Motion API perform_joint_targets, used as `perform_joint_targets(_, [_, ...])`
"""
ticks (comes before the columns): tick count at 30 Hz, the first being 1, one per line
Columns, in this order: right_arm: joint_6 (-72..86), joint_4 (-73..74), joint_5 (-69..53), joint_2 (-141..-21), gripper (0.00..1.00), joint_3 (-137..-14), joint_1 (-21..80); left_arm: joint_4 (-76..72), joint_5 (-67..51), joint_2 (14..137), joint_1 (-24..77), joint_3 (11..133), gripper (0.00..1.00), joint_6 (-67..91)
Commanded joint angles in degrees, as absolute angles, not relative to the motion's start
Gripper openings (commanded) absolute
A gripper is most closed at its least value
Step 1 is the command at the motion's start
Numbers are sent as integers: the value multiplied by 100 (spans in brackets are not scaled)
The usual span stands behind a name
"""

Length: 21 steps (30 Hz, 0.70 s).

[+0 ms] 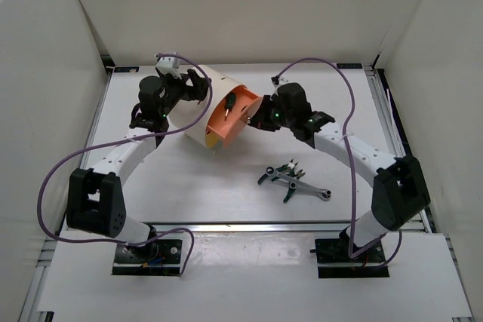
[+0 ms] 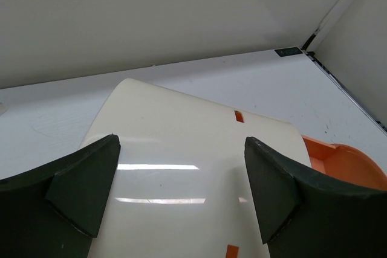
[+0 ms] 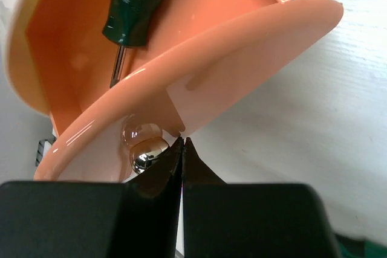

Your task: Sort the tools into containers

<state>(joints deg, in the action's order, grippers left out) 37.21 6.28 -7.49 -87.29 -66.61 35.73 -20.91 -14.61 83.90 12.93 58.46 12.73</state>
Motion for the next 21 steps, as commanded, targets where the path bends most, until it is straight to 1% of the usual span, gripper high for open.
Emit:
perform_joint_targets(1, [3797, 123, -1169, -8991, 0, -7224, 3629, -1116, -1758, 8648, 1345, 5388, 94, 1652])
perform_joint_targets(9, [3955, 35, -1696, -9878, 0, -8225, 3586, -1222, -1758, 8648, 1503, 5256, 93, 1705])
perform_joint_targets(13, [4113, -158, -1959, -10265, 0, -8437, 3621, -1257, -1740, 8666, 1608, 5221, 92, 1758])
perform_joint_targets(17, [4149, -211, -2135, -10363, 4, -8455, 3551, -1248, -1784, 8631, 1635, 5168, 92, 1775])
perform_joint_targets(18, [4148, -246, -2162, -10284, 5, -8394, 3516, -1213, -1793, 8613, 1635, 5168, 92, 1749])
perform_joint_targets(20, [4218, -447, -2084, -10056, 18, -7912, 3367, -1134, -1758, 8561, 1626, 5159, 93, 1731])
perform_joint_targets(21, [4219, -500, -2022, -9776, 21, -7701, 3340, -1134, -1758, 8526, 1609, 5159, 93, 1740])
